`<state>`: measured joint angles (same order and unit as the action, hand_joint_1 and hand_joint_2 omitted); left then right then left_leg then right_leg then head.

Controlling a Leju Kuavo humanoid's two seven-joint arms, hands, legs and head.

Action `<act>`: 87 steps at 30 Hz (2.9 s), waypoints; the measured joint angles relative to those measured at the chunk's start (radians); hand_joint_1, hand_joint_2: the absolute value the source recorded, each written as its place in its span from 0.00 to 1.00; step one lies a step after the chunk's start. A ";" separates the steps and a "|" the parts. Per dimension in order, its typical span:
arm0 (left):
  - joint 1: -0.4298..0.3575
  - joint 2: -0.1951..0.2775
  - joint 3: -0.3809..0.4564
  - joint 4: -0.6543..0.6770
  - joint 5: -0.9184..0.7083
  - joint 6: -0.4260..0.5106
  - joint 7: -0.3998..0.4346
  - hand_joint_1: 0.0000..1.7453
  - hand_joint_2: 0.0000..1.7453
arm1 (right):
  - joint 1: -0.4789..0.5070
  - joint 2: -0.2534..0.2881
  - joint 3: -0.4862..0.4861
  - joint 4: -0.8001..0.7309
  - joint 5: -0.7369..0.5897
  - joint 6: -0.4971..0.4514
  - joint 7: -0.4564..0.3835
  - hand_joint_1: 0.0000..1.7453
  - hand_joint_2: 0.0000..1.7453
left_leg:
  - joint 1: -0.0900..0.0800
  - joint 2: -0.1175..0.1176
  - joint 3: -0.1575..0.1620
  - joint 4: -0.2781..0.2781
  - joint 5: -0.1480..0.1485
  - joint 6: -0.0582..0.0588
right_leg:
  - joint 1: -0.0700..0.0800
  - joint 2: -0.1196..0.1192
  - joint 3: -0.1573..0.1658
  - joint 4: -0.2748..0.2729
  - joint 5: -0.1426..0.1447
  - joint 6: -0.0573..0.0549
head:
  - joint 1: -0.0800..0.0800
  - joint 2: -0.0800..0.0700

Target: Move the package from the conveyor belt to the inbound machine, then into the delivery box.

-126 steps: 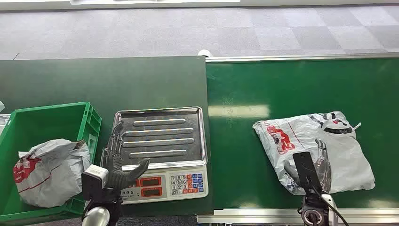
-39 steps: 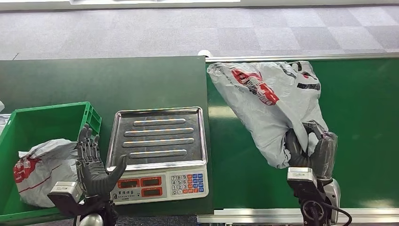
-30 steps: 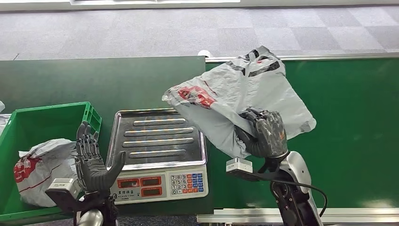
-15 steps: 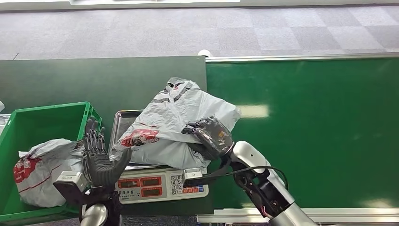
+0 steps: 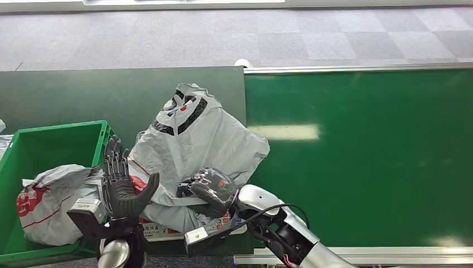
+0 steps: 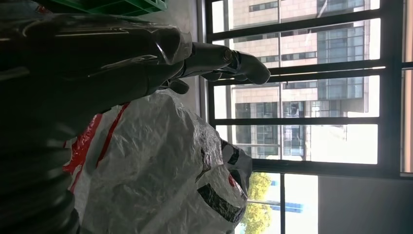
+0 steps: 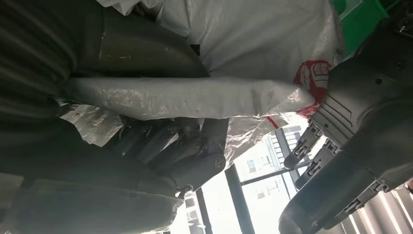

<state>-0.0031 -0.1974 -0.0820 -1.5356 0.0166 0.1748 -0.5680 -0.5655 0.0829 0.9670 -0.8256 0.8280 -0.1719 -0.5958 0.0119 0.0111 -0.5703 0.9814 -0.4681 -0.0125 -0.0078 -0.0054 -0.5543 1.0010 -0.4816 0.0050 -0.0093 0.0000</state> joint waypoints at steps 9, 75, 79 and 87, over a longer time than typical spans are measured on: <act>-0.010 0.000 -0.002 0.012 -0.004 -0.018 0.003 0.00 1.00 | 0.014 -0.011 0.006 -0.071 -0.191 0.104 -0.013 1.00 1.00 | 0.000 0.000 0.000 0.000 0.000 0.000 | 0.000 0.000 -0.001 0.000 0.000 0.000 | 0.000 0.000; 0.049 0.015 -0.019 -0.025 -0.276 -0.005 0.072 0.00 1.00 | 0.534 -0.050 -0.861 -0.563 -0.842 0.336 0.054 0.00 1.00 | 0.000 -0.001 0.000 0.000 -0.001 0.000 | 0.000 -0.001 -0.001 0.000 0.000 0.000 | 0.000 0.000; 0.039 0.021 -0.043 -0.013 -0.535 0.094 0.111 0.00 1.00 | 0.550 -0.039 -0.874 -0.572 -0.822 0.348 0.059 0.00 1.00 | 0.000 -0.001 0.000 0.000 -0.001 0.000 | 0.000 -0.001 -0.001 0.000 0.000 0.000 | 0.000 0.000; 0.023 0.042 -0.106 0.052 -0.789 0.040 0.202 0.00 1.00 | 0.555 -0.029 -0.886 -0.575 -0.795 0.375 0.061 0.00 1.00 | 0.000 -0.001 0.000 0.000 -0.001 0.000 | 0.000 -0.001 0.000 0.000 0.000 0.000 | 0.000 0.000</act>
<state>0.0202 -0.1551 -0.1875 -1.4840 -0.7723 0.2149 -0.3665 -0.0109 0.0536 0.0815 -1.4004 0.0334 0.2029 -0.5347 0.0119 0.0098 -0.5706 0.9815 -0.4690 -0.0125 -0.0080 -0.0064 -0.5547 1.0007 -0.4818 0.0050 -0.0095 0.0000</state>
